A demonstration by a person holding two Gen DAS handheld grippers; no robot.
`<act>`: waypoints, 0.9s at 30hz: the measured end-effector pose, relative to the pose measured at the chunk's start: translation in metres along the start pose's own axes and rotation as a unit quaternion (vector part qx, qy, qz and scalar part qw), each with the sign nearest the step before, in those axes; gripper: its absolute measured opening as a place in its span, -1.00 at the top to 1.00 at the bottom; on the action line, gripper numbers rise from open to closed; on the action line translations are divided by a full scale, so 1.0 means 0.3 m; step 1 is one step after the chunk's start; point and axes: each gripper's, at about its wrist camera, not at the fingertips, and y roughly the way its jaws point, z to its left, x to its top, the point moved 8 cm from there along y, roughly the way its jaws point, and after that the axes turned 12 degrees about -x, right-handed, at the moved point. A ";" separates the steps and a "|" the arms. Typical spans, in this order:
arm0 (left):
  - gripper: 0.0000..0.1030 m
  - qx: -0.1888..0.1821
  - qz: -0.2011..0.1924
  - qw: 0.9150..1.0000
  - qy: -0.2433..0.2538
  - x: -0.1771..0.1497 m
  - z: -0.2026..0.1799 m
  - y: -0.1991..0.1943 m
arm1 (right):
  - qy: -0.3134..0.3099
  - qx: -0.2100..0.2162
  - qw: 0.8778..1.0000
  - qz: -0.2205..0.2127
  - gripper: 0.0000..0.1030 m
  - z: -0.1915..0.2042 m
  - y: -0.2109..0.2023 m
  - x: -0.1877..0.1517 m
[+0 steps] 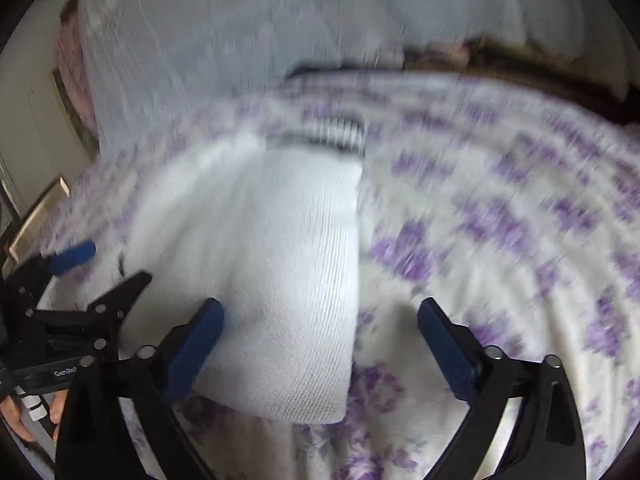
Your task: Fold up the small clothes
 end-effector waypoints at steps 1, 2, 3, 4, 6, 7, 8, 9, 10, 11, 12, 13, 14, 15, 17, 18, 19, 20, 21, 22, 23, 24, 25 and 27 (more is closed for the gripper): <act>-0.92 0.004 -0.003 1.000 0.003 -0.001 -0.003 -0.001 | 0.009 0.013 1.000 0.003 -0.93 -0.007 0.004 0.004; -0.92 0.010 -0.005 1.000 0.009 0.000 -0.008 -0.005 | 0.015 0.020 1.000 0.004 -0.93 -0.012 0.003 0.004; -0.92 0.015 -0.007 1.000 0.013 0.000 -0.012 -0.004 | 0.017 0.023 1.000 0.005 -0.93 -0.013 0.006 0.003; -0.92 0.018 -0.008 1.000 0.016 0.000 -0.013 -0.005 | 0.016 0.021 1.000 0.005 -0.93 -0.011 0.005 0.002; -0.92 0.018 -0.010 1.000 0.015 -0.001 -0.013 -0.007 | 0.016 0.022 1.000 0.004 -0.93 -0.018 0.009 0.003; -0.92 0.012 -0.012 1.000 0.011 0.001 -0.011 -0.010 | 0.018 0.024 1.000 0.004 -0.93 -0.015 0.008 0.002; -0.92 0.005 -0.013 1.000 0.007 0.002 -0.009 -0.015 | 0.021 0.028 0.999 0.004 -0.93 -0.017 0.008 0.002; -0.91 -0.011 -0.013 1.000 -0.001 0.007 -0.004 -0.019 | 0.024 0.032 0.999 0.004 -0.93 -0.021 0.007 0.003; -0.91 -0.034 -0.012 0.999 -0.012 0.012 -0.001 -0.023 | 0.030 0.039 0.999 0.004 -0.93 -0.026 0.005 0.004; -0.91 -0.075 -0.009 0.997 -0.031 0.014 0.003 -0.027 | 0.037 0.047 0.998 0.002 -0.93 -0.032 -0.001 0.006; -0.91 -0.101 -0.008 0.994 -0.047 0.016 0.006 -0.027 | 0.042 0.051 0.998 0.000 -0.93 -0.035 -0.011 0.012; -0.91 -0.125 -0.008 0.990 -0.060 0.019 0.012 -0.030 | 0.050 0.058 0.997 -0.004 -0.93 -0.042 -0.023 0.019; -0.91 -0.155 -0.006 0.985 -0.074 0.022 0.017 -0.030 | 0.056 0.065 0.996 -0.007 -0.93 -0.047 -0.031 0.026; -0.91 -0.185 -0.003 0.979 -0.087 0.025 0.020 -0.028 | 0.061 0.072 0.995 -0.009 -0.93 -0.051 -0.039 0.032; -0.91 -0.243 0.008 0.963 -0.113 0.024 0.019 -0.019 | 0.078 0.089 0.993 -0.011 -0.93 -0.065 -0.048 0.042; -0.91 -0.269 0.016 0.955 -0.121 0.022 0.009 -0.011 | 0.087 0.097 0.991 -0.009 -0.93 -0.073 -0.046 0.044; -0.91 -0.283 0.021 0.951 -0.126 0.021 0.002 -0.004 | 0.099 0.108 0.989 -0.004 -0.93 -0.082 -0.041 0.047; -0.91 -0.298 0.028 0.944 -0.137 0.021 0.002 0.011 | 0.112 0.119 0.987 0.002 -0.93 -0.093 -0.032 0.049; -0.91 -0.303 0.033 0.942 -0.142 0.021 -0.003 0.023 | 0.124 0.130 0.984 0.008 -0.93 -0.100 -0.024 0.052; -0.91 -0.311 0.041 0.938 -0.148 0.021 -0.005 0.041 | 0.133 0.139 0.981 0.012 -0.93 -0.103 -0.020 0.053; -0.91 -0.321 0.054 0.933 -0.156 0.021 -0.009 0.069 | 0.142 0.150 0.978 0.018 -0.93 -0.105 -0.012 0.058; -0.91 -0.323 0.066 0.929 -0.166 0.020 -0.007 0.097 | 0.151 0.160 0.975 0.023 -0.93 -0.108 -0.004 0.065; -0.91 -0.322 0.073 0.927 -0.178 0.019 -0.001 0.121 | 0.162 0.170 0.972 0.028 -0.93 -0.112 0.006 0.076; -0.91 -0.325 0.081 0.923 -0.192 0.024 0.007 0.157 | 0.177 0.184 0.966 0.036 -0.93 -0.117 0.027 0.093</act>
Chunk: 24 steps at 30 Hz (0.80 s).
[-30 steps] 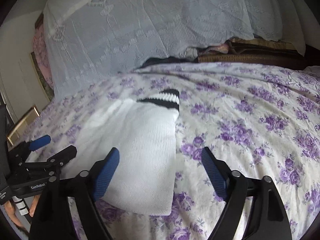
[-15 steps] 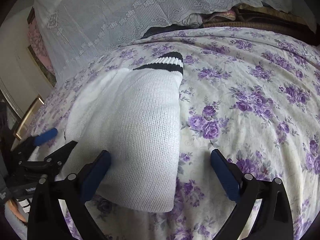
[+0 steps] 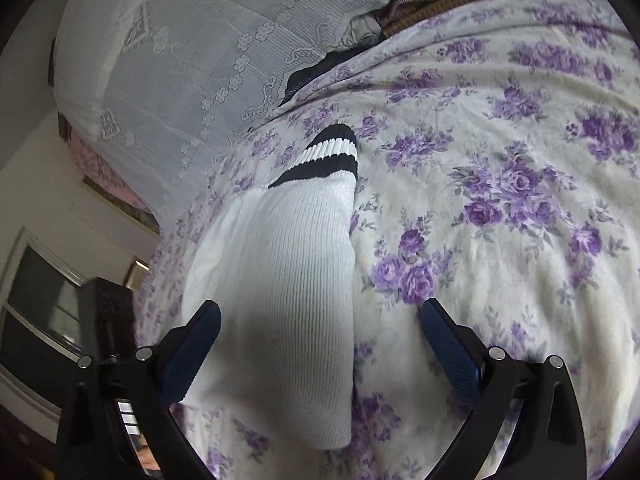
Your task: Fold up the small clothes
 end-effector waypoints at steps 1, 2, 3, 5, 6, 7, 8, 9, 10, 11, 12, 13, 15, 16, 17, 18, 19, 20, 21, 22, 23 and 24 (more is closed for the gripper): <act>-0.91 -0.001 0.000 1.000 -0.001 0.010 0.001 0.009 | 0.008 0.004 1.000 0.006 -0.93 -0.004 0.014 0.011; -0.91 0.001 0.000 1.000 0.000 0.017 0.000 0.018 | 0.012 0.005 1.000 0.010 -0.93 -0.005 0.029 0.020; -0.91 0.002 0.001 1.000 0.000 0.025 0.002 0.027 | 0.012 0.004 1.000 0.013 -0.93 -0.004 0.043 0.029; -0.91 0.003 0.001 1.000 0.002 0.042 0.001 0.049 | 0.002 0.001 1.000 0.020 -0.93 0.013 0.072 0.047; -0.91 0.003 0.000 1.000 0.004 0.052 -0.002 0.056 | -0.007 0.000 1.000 0.025 -0.93 0.023 0.088 0.055; -0.91 0.000 -0.001 1.000 0.006 0.060 -0.003 0.061 | -0.016 -0.002 0.999 0.030 -0.93 0.035 0.106 0.062; -0.91 -0.005 -0.005 1.000 0.006 0.069 -0.003 0.066 | -0.021 -0.003 0.999 0.030 -0.93 0.042 0.118 0.068; -0.91 -0.008 -0.006 1.000 0.005 0.072 0.002 0.063 | -0.025 -0.001 0.999 0.029 -0.93 0.048 0.131 0.073; -0.91 -0.011 -0.008 1.000 0.004 0.078 0.004 0.067 | -0.032 0.000 0.999 0.027 -0.93 0.055 0.145 0.077; -0.91 -0.011 -0.009 1.000 0.004 0.085 0.004 0.068 | -0.040 -0.003 0.999 0.023 -0.93 0.062 0.155 0.077; -0.91 -0.010 -0.010 1.000 0.007 0.088 0.003 0.068 | -0.052 -0.007 0.998 0.020 -0.93 0.073 0.161 0.074; -0.90 -0.008 -0.011 1.000 0.011 0.090 0.002 0.068 | -0.066 -0.013 0.998 0.019 -0.93 0.086 0.169 0.070; -0.89 0.001 -0.012 1.000 0.022 0.096 -0.004 0.075 | -0.083 -0.016 0.996 0.018 -0.87 0.104 0.179 0.065; -0.88 0.003 -0.013 1.000 0.025 0.099 -0.005 0.077 | -0.091 -0.018 0.995 0.018 -0.85 0.114 0.187 0.063; -0.85 0.003 -0.013 1.000 0.027 0.099 -0.004 0.076 | -0.098 -0.019 0.995 0.019 -0.77 0.124 0.195 0.060; -0.84 0.002 -0.014 1.000 0.027 0.097 -0.003 0.073 | -0.102 -0.016 0.994 0.019 -0.66 0.130 0.199 0.059; -0.78 0.000 -0.015 1.000 0.026 0.099 -0.002 0.071 | -0.103 -0.006 0.995 0.020 -0.59 0.133 0.198 0.055; -0.71 -0.001 -0.016 1.000 0.027 0.099 -0.003 0.068 | -0.099 0.006 0.995 0.019 -0.47 0.132 0.194 0.053; -0.67 -0.002 -0.018 0.999 0.028 0.097 -0.004 0.065 | -0.094 0.009 0.995 0.017 -0.38 0.125 0.192 0.053; -0.62 0.000 -0.020 0.999 0.031 0.095 -0.006 0.062 | -0.088 0.012 0.996 0.015 -0.34 0.118 0.188 0.054; -0.57 0.005 -0.023 0.999 0.037 0.094 -0.011 0.060 | -0.084 0.016 0.996 0.014 -0.29 0.114 0.184 0.055; -0.55 0.010 -0.025 0.999 0.043 0.092 -0.017 0.058 | -0.083 0.017 0.996 0.013 -0.27 0.112 0.182 0.054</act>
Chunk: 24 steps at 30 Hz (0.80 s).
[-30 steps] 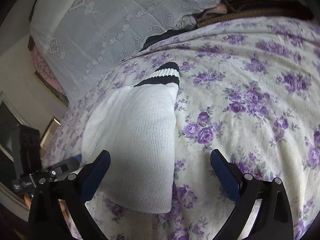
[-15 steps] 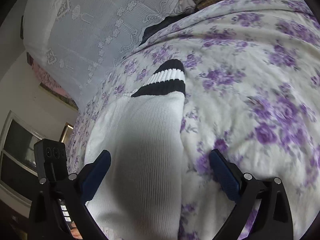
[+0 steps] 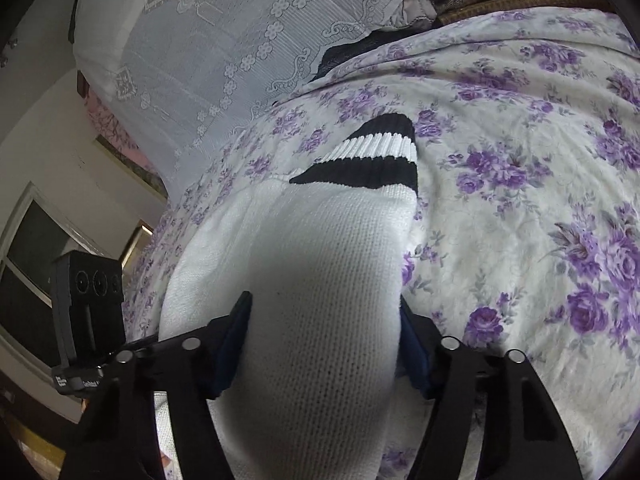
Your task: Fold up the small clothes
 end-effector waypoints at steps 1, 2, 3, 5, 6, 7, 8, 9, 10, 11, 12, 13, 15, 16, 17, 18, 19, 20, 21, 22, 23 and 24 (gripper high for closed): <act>-0.50 0.005 -0.002 1.000 0.008 -0.001 -0.006 -0.004 | -0.002 -0.001 1.000 -0.002 -0.26 0.001 -0.003 -0.002; -0.44 0.012 -0.006 1.000 0.016 -0.002 -0.012 -0.009 | -0.007 -0.006 1.000 -0.005 -0.25 0.005 -0.004 -0.002; -0.42 0.018 -0.009 1.000 0.023 -0.004 -0.017 -0.015 | -0.013 -0.012 1.000 -0.010 -0.23 0.012 -0.005 -0.001; -0.29 0.031 -0.018 0.999 0.035 -0.007 -0.026 -0.027 | -0.025 -0.023 0.999 -0.020 -0.18 0.022 -0.012 -0.002; -0.26 0.035 -0.022 0.998 0.040 -0.009 -0.030 -0.034 | -0.029 -0.027 0.999 -0.025 -0.14 0.025 -0.015 -0.001; -0.22 0.041 -0.025 0.998 0.045 -0.010 -0.034 -0.040 | -0.035 -0.032 0.998 -0.033 -0.12 0.031 -0.023 -0.001; -0.18 0.045 -0.027 0.997 0.049 -0.011 -0.037 -0.044 | -0.041 -0.037 0.998 -0.039 -0.04 0.038 -0.029 -0.001; -0.16 0.049 -0.030 0.997 0.052 -0.013 -0.041 -0.051 | -0.049 -0.040 0.997 -0.047 -0.02 0.048 -0.035 -0.002; -0.12 0.053 -0.032 0.996 0.057 -0.016 -0.049 -0.056 | -0.059 -0.047 0.995 -0.057 -0.01 0.060 -0.044 -0.003; -0.06 0.056 -0.034 0.996 0.061 -0.019 -0.054 -0.062 | -0.067 -0.053 0.994 -0.065 0.00 0.070 -0.054 -0.005; -0.03 0.058 -0.037 0.996 0.063 -0.022 -0.061 -0.072 | -0.071 -0.056 0.993 -0.069 0.01 0.075 -0.060 -0.007; 0.01 0.060 -0.041 0.995 0.065 -0.030 -0.069 -0.087 | -0.075 -0.060 0.993 -0.074 0.01 0.081 -0.070 -0.011; 0.04 0.059 -0.046 0.995 0.064 -0.041 -0.082 -0.105 | -0.079 -0.064 0.992 -0.080 0.01 0.093 -0.090 -0.022; 0.05 0.059 -0.047 0.995 0.063 -0.049 -0.087 -0.115 | -0.082 -0.065 0.991 -0.082 0.02 0.101 -0.101 -0.030; 0.06 0.061 -0.049 0.995 0.064 -0.063 -0.095 -0.129 | -0.084 -0.067 0.991 -0.084 0.02 0.109 -0.111 -0.039; 0.06 0.064 -0.049 0.995 0.066 -0.071 -0.100 -0.134 | -0.087 -0.070 0.990 -0.085 0.02 0.118 -0.120 -0.050; 0.07 0.069 -0.050 0.994 0.068 -0.082 -0.104 -0.142 | -0.091 -0.073 0.990 -0.085 0.02 0.127 -0.130 -0.062; 0.07 0.074 -0.052 0.993 0.070 -0.096 -0.111 -0.153 | -0.094 -0.074 0.989 -0.085 0.02 0.135 -0.136 -0.073; 0.07 0.077 -0.053 0.993 0.070 -0.107 -0.115 -0.164 | -0.095 -0.074 0.989 -0.084 0.02 0.145 -0.141 -0.080; 0.07 0.078 -0.055 0.993 0.071 -0.118 -0.120 -0.175 | -0.095 -0.070 0.990 -0.081 0.02 0.151 -0.148 -0.091; 0.07 0.078 -0.057 0.993 0.069 -0.133 -0.123 -0.193 | -0.094 -0.067 0.990 -0.078 0.02 0.156 -0.153 -0.103; 0.07 0.078 -0.057 0.993 0.066 -0.144 -0.122 -0.202 | -0.092 -0.063 0.991 -0.072 0.01 0.162 -0.157 -0.116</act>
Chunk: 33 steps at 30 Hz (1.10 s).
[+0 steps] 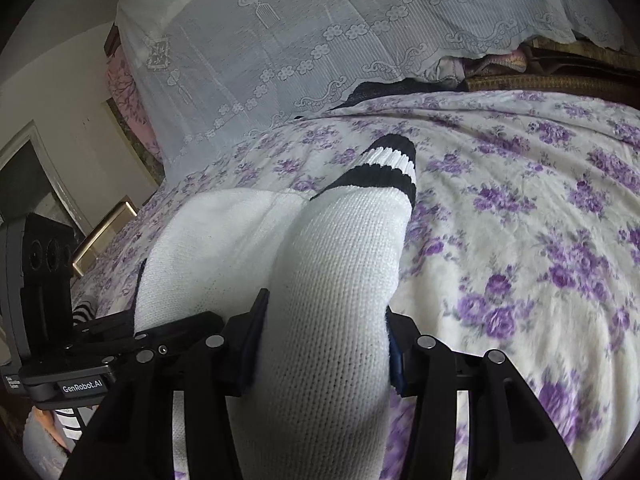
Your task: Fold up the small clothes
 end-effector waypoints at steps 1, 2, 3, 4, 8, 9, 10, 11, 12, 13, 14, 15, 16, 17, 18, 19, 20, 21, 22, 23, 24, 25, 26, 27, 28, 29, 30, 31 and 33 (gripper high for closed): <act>0.08 0.000 0.001 1.000 -0.004 -0.013 0.001 -0.011 | -0.001 0.002 1.000 0.006 0.01 0.010 -0.002 -0.013; 0.08 -0.001 0.003 1.000 -0.009 -0.032 0.004 -0.025 | -0.003 0.002 1.000 0.014 0.01 0.018 -0.005 -0.028; 0.08 0.000 0.006 1.000 -0.013 -0.050 0.008 -0.035 | -0.004 0.002 1.000 0.020 0.00 0.025 -0.007 -0.043; 0.08 0.000 0.007 1.000 -0.016 -0.059 0.010 -0.039 | -0.003 0.004 1.000 0.024 -0.03 0.031 -0.012 -0.058; -0.05 0.000 0.018 0.999 -0.031 -0.083 0.034 -0.026 | 0.019 0.023 0.997 0.066 -0.25 0.022 0.014 -0.105; -0.09 -0.001 0.020 0.999 -0.039 -0.085 0.045 -0.017 | 0.045 0.044 0.995 0.079 -0.23 0.001 0.027 -0.112; -0.12 -0.009 0.021 0.999 -0.049 -0.086 0.052 -0.010 | 0.062 0.056 0.993 0.087 -0.23 -0.013 0.035 -0.116; -0.14 -0.016 0.023 0.998 -0.055 -0.087 0.056 -0.005 | 0.073 0.067 0.991 0.092 -0.23 -0.021 0.039 -0.119; -0.14 -0.022 0.024 0.998 -0.059 -0.087 0.059 -0.001 | 0.076 0.071 0.990 0.092 -0.22 -0.023 0.038 -0.121; -0.14 -0.029 0.025 0.997 -0.066 -0.088 0.064 0.003 | 0.074 0.069 0.991 0.089 -0.22 -0.021 0.035 -0.123; -0.08 -0.035 0.024 0.997 -0.072 -0.089 0.066 0.005 | 0.070 0.065 0.992 0.085 -0.22 -0.017 0.031 -0.124; -0.03 -0.040 0.022 0.996 -0.075 -0.090 0.062 0.002 | 0.067 0.064 0.992 0.082 -0.21 -0.013 0.027 -0.126; 0.03 -0.039 0.019 0.996 -0.072 -0.092 0.056 -0.002 | 0.064 0.064 0.993 0.079 -0.19 -0.009 0.023 -0.128; 0.07 -0.030 0.014 0.998 -0.058 -0.094 0.042 -0.009 | 0.065 0.063 0.993 0.076 -0.15 -0.007 0.016 -0.128; 0.09 -0.020 0.010 0.999 -0.046 -0.096 0.028 -0.017 | 0.059 0.057 0.994 0.067 -0.12 -0.001 0.001 -0.128; 0.12 -0.009 0.006 0.999 -0.035 -0.099 0.012 -0.025 | 0.049 0.049 0.996 0.057 -0.08 0.008 -0.013 -0.125; 0.13 -0.001 0.002 1.000 -0.027 -0.106 -0.005 -0.040 | 0.039 0.042 0.997 0.048 -0.04 0.018 -0.028 -0.124; 0.14 0.001 -0.001 1.000 -0.024 -0.108 -0.014 -0.050 | 0.029 0.037 0.998 0.038 -0.03 0.032 -0.048 -0.123; 0.14 0.003 -0.004 1.000 -0.022 -0.113 -0.022 -0.067 | 0.023 0.035 0.999 0.028 -0.02 0.049 -0.071 -0.121; 0.14 0.003 -0.010 1.000 -0.022 -0.120 -0.029 -0.093 | 0.020 0.037 0.999 0.022 -0.02 0.062 -0.091 -0.124; 0.14 -0.002 -0.012 1.000 -0.021 -0.126 -0.036 -0.119 | 0.020 0.040 0.999 0.019 -0.02 0.073 -0.107 -0.127; 0.14 0.000 -0.019 1.000 -0.018 -0.130 -0.041 -0.147 | 0.019 0.047 0.999 0.016 -0.02 0.092 -0.127 -0.129; 0.14 0.005 -0.029 0.999 -0.013 -0.135 -0.047 -0.185 | 0.017 0.052 0.998 0.013 -0.02 0.107 -0.142 -0.131; 0.14 0.009 -0.035 0.999 -0.011 -0.139 -0.050 -0.208 | 0.012 0.057 0.998 0.011 -0.02 0.126 -0.157 -0.132; 0.14 0.014 -0.042 0.999 -0.008 -0.147 -0.052 -0.238 | 0.004 0.062 0.998 0.007 -0.02 0.156 -0.176 -0.135; 0.14 0.022 -0.050 0.998 -0.007 -0.155 -0.053 -0.274 | -0.002 0.066 0.998 0.004 -0.02 0.182 -0.192 -0.137; 0.14 0.028 -0.057 0.998 -0.006 -0.163 -0.051 -0.303 | -0.007 0.070 0.997 0.002 -0.02 0.205 -0.203 -0.137; 0.14 0.036 -0.063 0.997 -0.004 -0.173 -0.050 -0.332 | -0.014 0.077 0.997 0.000 -0.02 0.238 -0.215 -0.142; 0.14 0.053 -0.073 0.996 -0.005 -0.197 -0.038 -0.401 | -0.022 0.087 0.996 0.001 -0.02 0.300 -0.232 -0.152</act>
